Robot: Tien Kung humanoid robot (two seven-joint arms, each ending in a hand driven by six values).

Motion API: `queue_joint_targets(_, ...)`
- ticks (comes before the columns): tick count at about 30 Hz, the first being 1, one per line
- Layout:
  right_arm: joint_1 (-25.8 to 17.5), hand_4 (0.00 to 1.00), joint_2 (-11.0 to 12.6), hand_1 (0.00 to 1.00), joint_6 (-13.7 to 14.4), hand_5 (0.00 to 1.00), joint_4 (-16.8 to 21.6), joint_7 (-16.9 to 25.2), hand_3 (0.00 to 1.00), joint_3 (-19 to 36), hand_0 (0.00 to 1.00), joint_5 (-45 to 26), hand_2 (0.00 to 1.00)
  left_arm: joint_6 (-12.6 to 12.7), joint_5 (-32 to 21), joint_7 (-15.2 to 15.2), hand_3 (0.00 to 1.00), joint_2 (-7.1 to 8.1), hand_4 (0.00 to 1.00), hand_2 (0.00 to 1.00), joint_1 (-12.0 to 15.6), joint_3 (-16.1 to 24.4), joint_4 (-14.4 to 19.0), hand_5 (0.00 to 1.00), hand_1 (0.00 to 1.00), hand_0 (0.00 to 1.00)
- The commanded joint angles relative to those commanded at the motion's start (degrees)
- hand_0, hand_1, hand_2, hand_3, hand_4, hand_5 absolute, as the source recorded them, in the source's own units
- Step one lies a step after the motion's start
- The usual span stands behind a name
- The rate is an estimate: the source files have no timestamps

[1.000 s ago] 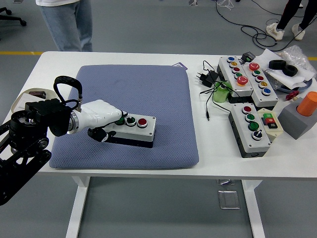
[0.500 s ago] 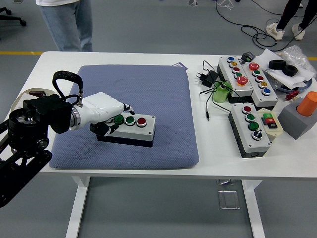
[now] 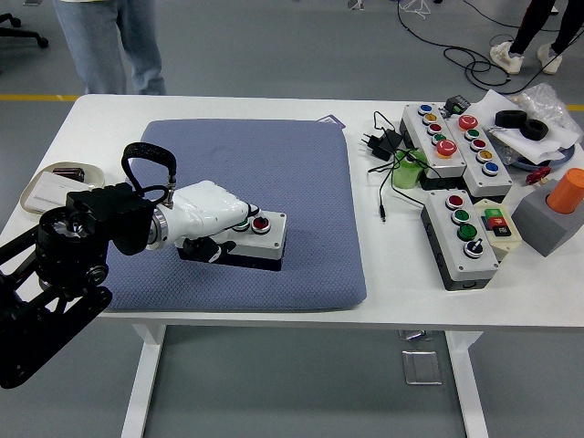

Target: Pick up the button,place it on the desk,press the button,press the button

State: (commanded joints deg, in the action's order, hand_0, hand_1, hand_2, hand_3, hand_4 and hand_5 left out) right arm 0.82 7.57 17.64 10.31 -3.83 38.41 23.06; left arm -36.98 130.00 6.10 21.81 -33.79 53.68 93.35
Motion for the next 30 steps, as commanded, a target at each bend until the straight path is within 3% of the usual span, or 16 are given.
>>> queue_joint_targets(7,0.22,0.272,-0.01,0.533,0.0,0.043,0.0,-0.11,0.585,0.06,0.633,0.21,0.574,0.0,0.0,-0.3,0.853,-0.73,0.505,0.033,-0.51,-0.06,-2.42,0.002,0.002,0.134)
queue_joint_targets(30,0.21,0.272,0.02,0.533,-0.03,0.042,0.0,0.0,0.585,-0.1,0.634,-0.05,0.573,0.0,0.0,0.32,0.847,-0.88,0.517,0.04,-0.54,-2.08,-4.36,0.002,0.009,0.142)
